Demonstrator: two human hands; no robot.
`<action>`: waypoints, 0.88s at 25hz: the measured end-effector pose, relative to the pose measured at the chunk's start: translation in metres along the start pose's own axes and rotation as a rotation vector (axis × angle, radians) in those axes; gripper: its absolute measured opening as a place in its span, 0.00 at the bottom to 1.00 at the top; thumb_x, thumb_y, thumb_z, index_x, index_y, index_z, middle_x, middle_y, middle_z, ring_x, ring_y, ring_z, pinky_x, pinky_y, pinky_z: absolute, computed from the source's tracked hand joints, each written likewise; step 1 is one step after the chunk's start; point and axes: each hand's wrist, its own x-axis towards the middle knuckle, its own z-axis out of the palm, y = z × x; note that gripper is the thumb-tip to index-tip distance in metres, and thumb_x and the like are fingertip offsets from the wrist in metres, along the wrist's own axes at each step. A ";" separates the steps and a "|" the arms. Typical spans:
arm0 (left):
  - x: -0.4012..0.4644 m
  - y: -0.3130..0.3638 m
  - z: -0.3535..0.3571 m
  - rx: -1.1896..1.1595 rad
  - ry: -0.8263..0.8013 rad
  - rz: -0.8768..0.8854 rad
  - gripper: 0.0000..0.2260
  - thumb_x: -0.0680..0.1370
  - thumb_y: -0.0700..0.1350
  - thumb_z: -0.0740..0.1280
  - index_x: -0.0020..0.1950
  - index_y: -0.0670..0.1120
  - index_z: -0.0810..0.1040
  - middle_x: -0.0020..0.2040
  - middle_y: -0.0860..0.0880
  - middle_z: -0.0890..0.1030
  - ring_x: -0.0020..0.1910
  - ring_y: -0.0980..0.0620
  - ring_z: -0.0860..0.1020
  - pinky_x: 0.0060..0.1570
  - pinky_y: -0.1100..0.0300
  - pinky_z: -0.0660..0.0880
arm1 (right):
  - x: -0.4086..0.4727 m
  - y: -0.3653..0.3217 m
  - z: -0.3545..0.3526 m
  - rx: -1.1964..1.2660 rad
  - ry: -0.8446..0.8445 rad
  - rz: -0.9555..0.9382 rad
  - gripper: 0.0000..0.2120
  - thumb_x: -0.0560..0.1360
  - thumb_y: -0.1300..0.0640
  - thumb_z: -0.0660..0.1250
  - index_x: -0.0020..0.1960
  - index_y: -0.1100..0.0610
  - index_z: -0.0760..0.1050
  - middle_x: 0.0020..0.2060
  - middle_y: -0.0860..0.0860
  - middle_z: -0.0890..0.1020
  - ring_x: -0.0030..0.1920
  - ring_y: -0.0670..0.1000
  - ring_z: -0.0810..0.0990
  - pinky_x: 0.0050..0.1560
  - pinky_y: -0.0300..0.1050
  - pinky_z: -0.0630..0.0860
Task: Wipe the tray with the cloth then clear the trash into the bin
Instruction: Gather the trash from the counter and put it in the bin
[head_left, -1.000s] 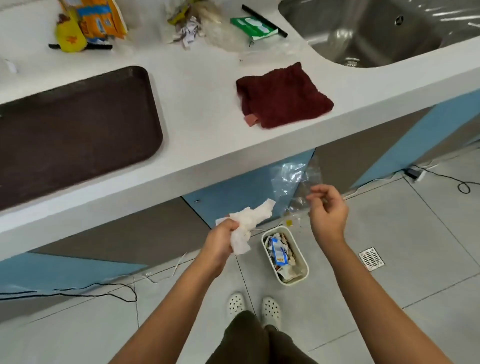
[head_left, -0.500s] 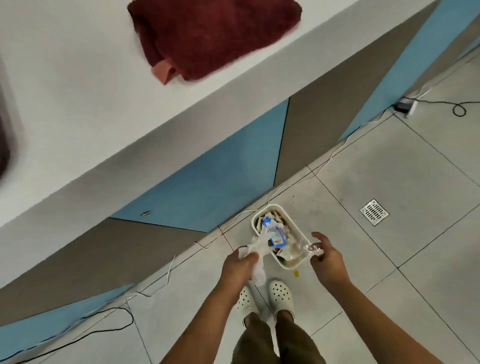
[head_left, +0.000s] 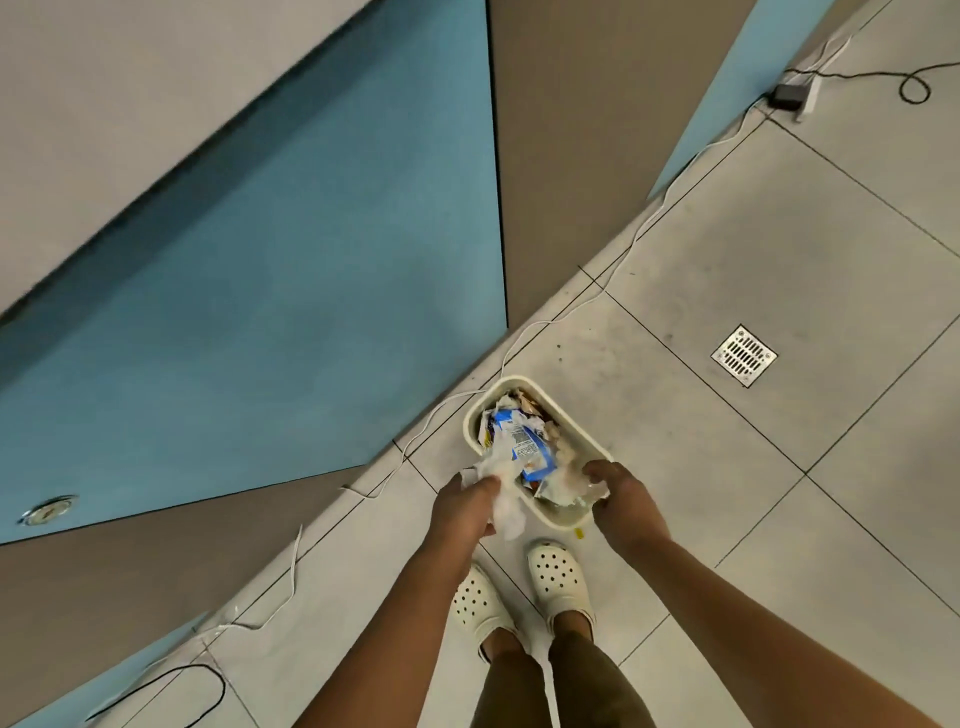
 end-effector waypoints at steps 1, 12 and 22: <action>0.012 0.000 0.004 0.002 0.008 -0.007 0.11 0.78 0.40 0.62 0.60 0.42 0.75 0.56 0.40 0.80 0.54 0.41 0.79 0.45 0.54 0.77 | 0.012 0.001 0.002 -0.011 -0.006 -0.001 0.28 0.67 0.73 0.57 0.61 0.49 0.72 0.57 0.48 0.76 0.56 0.53 0.76 0.49 0.40 0.72; 0.100 0.010 0.042 0.212 0.108 -0.026 0.14 0.75 0.44 0.64 0.61 0.44 0.75 0.57 0.43 0.78 0.55 0.43 0.76 0.55 0.51 0.77 | 0.092 0.003 0.033 -0.060 -0.055 -0.081 0.28 0.71 0.68 0.58 0.67 0.45 0.69 0.67 0.48 0.71 0.61 0.54 0.74 0.58 0.44 0.73; 0.048 -0.004 0.021 0.222 -0.099 -0.067 0.13 0.79 0.41 0.60 0.62 0.49 0.74 0.46 0.49 0.76 0.47 0.49 0.74 0.38 0.61 0.70 | 0.008 0.051 0.018 0.046 0.008 0.118 0.17 0.74 0.67 0.59 0.59 0.56 0.75 0.53 0.53 0.79 0.45 0.52 0.76 0.48 0.39 0.70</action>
